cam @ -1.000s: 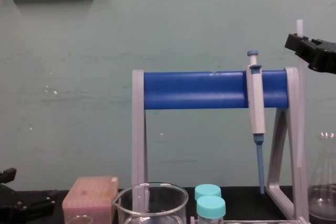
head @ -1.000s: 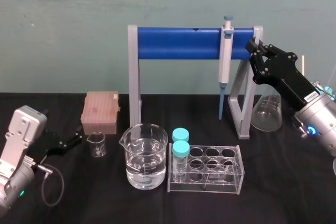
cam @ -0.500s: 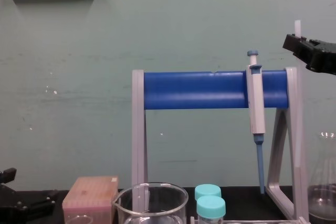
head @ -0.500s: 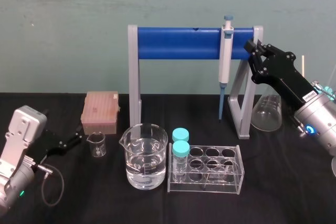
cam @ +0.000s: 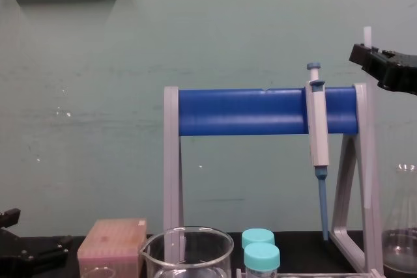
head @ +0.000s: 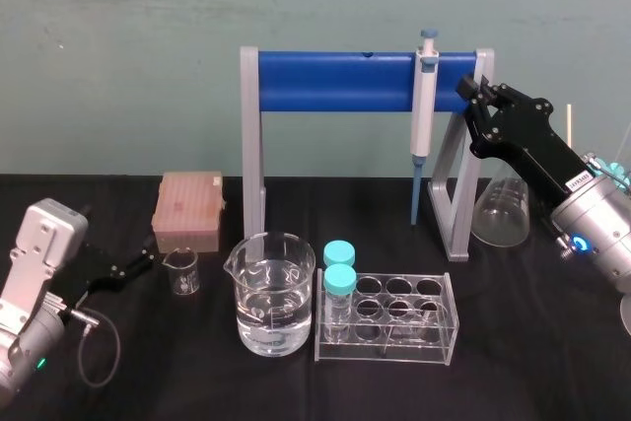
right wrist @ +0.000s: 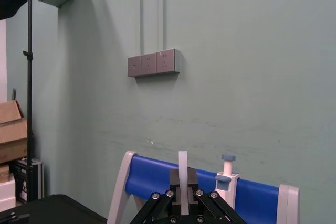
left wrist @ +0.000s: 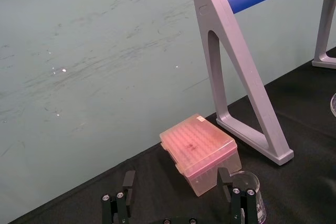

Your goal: Pick up the stirring rod with one hand, then place it down.

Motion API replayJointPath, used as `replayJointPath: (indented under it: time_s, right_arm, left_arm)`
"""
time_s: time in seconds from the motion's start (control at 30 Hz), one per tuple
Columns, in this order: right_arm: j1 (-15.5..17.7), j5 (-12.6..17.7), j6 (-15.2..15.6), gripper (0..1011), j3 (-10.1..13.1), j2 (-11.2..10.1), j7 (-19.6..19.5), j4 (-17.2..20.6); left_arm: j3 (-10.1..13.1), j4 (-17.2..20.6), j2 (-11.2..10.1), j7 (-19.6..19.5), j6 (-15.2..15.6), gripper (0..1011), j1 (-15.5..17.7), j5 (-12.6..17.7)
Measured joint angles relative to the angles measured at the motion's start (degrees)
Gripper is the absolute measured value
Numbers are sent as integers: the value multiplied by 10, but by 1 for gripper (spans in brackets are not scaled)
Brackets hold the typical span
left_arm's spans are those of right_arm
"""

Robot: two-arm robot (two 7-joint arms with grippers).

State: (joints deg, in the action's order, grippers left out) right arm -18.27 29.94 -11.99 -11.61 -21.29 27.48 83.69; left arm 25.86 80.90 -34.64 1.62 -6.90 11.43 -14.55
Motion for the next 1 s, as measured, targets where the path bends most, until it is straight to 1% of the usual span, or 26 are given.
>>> replayJointPath:
  time_s: [0.6,0.7,0.73,0.87,1.0]
  right_arm:
    - [3,3,4,66,-1,-3,4,3]
    - [3,21,11,66,-3,-7,23,3]
    - [4,32,16,66,-5,-10,36,3]
    - [10,56,30,66,-15,-20,63,6]
    - [16,73,40,66,-25,-29,82,12]
  left_arm:
    - [0,0,0,0,0,1000,0,0]
    - [0,0,0,0,0,1000,0,0]
    - [0,0,0,0,0,1000,0,0]
    - [0,0,0,0,0,1000,0,0]
    - [0,0,0,0,0,1000,0,0]
